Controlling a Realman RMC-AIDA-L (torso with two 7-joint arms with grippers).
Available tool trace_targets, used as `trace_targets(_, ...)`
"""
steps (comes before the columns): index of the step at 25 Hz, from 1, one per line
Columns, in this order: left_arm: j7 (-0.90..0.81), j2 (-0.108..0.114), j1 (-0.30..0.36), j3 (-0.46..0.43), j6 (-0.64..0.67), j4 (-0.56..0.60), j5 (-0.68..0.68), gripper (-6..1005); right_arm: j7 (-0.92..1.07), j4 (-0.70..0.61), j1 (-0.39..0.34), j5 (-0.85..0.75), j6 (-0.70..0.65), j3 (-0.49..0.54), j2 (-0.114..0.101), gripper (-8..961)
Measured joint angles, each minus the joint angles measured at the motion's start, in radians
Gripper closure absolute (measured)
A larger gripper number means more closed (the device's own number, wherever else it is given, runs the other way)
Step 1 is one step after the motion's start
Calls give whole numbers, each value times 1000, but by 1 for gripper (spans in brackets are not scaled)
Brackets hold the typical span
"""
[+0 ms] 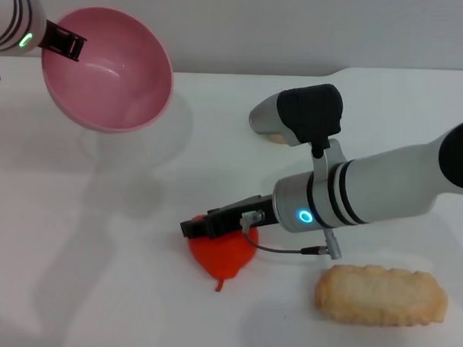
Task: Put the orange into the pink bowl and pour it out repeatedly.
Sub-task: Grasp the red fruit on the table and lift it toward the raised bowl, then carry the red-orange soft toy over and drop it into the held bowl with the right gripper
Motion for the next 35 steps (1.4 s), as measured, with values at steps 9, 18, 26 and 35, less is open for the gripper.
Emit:
trace_targets(9, 11, 0, 0, 0, -1, 1, 0, 953, -54, -49, -35, -7, -2, 6, -5, 440)
trace_targets(18, 13, 0, 0, 2, 0, 1, 0, 953, -83, -89, -70, -11, -3, 23, -9, 781)
trace_targets(26, 13, -2, 3, 17, 1, 8, -4, 953, -82, -300, -206, -121, 47, 126, -14, 840)
trace_targets(35, 0, -8, 1, 97, 13, 3, -22, 953, 13, -738, -405, -375, 195, 311, -9, 878)
